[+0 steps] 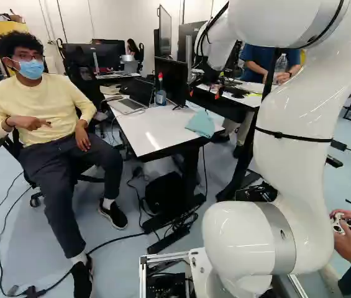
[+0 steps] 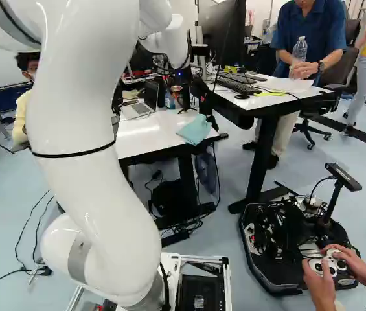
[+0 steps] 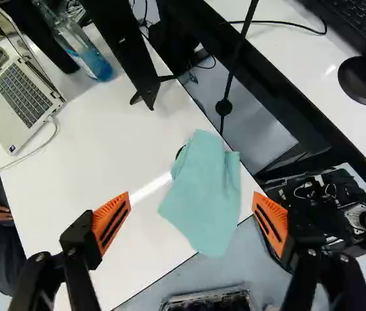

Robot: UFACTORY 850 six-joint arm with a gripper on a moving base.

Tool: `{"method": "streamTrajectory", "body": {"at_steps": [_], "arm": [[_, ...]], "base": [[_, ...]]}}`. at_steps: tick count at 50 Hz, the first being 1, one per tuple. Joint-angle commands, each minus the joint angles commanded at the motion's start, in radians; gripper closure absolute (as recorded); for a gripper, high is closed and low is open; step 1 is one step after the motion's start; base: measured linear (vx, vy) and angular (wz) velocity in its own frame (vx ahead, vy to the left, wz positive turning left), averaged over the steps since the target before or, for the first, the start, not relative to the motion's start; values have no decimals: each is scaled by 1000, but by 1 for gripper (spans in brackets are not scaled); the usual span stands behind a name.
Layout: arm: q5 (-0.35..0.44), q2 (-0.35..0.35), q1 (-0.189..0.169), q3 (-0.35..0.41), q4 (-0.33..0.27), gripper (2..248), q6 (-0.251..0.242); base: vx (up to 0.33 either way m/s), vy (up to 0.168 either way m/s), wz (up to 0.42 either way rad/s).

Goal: Clean the table with the green towel

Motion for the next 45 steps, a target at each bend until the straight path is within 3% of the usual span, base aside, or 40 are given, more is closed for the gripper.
{"method": "streamTrajectory", "body": {"at_steps": [23, 45], "arm": [[230, 92, 26, 214, -15, 3, 0], [508, 204, 57, 472, -33, 3, 0]], "base": [[0, 0, 0], [0, 0, 0]]}}
